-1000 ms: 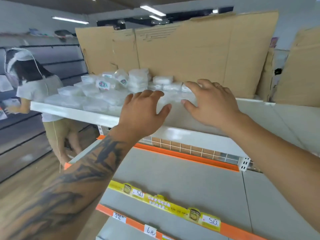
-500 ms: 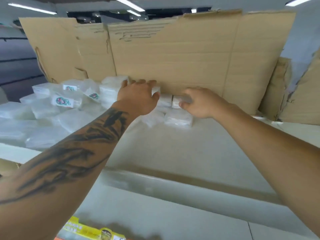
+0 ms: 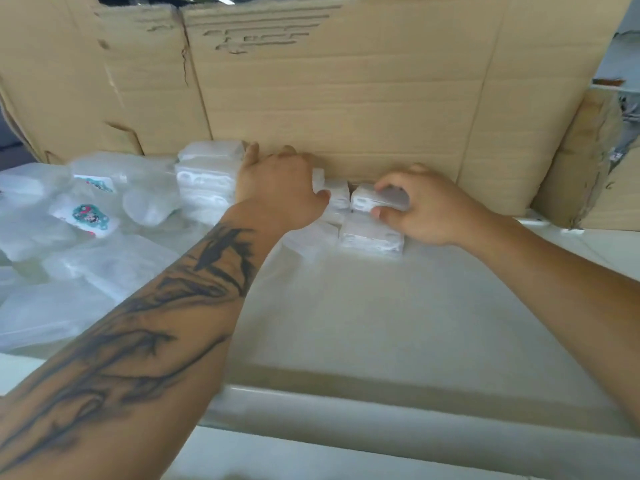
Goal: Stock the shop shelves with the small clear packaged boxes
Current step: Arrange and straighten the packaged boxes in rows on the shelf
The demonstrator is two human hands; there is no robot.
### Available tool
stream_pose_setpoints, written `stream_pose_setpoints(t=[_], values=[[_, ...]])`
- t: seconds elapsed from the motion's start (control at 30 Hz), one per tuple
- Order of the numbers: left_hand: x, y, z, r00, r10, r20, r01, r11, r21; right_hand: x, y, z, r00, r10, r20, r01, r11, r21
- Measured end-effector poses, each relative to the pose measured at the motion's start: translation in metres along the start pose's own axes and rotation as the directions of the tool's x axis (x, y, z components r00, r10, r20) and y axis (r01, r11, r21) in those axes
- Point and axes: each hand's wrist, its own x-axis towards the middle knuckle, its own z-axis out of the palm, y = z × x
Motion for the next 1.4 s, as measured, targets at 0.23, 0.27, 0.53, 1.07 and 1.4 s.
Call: stream_pose_setpoints(t=[0.23,0.27,0.53,1.07,1.4], values=[[0.004,-0.004,0.010,0.996,0.080,-0.030,-0.084,0.980,-0.183,-0.014,0.007,-0.004,1.000,-0.004,-0.017,0.005,1.000,0.027],[0.005,-0.004,0.012,0.995,0.090,-0.037,-0.096,0.970,-0.221,-0.016,0.007,-0.004,1.000,-0.008,-0.026,0.009,0.999,0.031],[0.002,0.006,0.019,0.996,0.092,-0.013,-0.091,0.940,-0.330,-0.020,0.010,-0.010,0.998,-0.009,-0.062,0.010,1.000,0.012],[-0.089,0.079,-0.047,0.915,0.173,-0.365,-0.351,0.790,-0.503,-0.151,-0.005,-0.082,0.971,0.017,-0.240,0.001,0.997,0.075],[-0.202,0.237,-0.065,0.850,0.301,-0.432,-0.505,0.695,-0.511,-0.340,0.067,-0.136,0.908,0.133,-0.397,-0.089,0.988,0.127]])
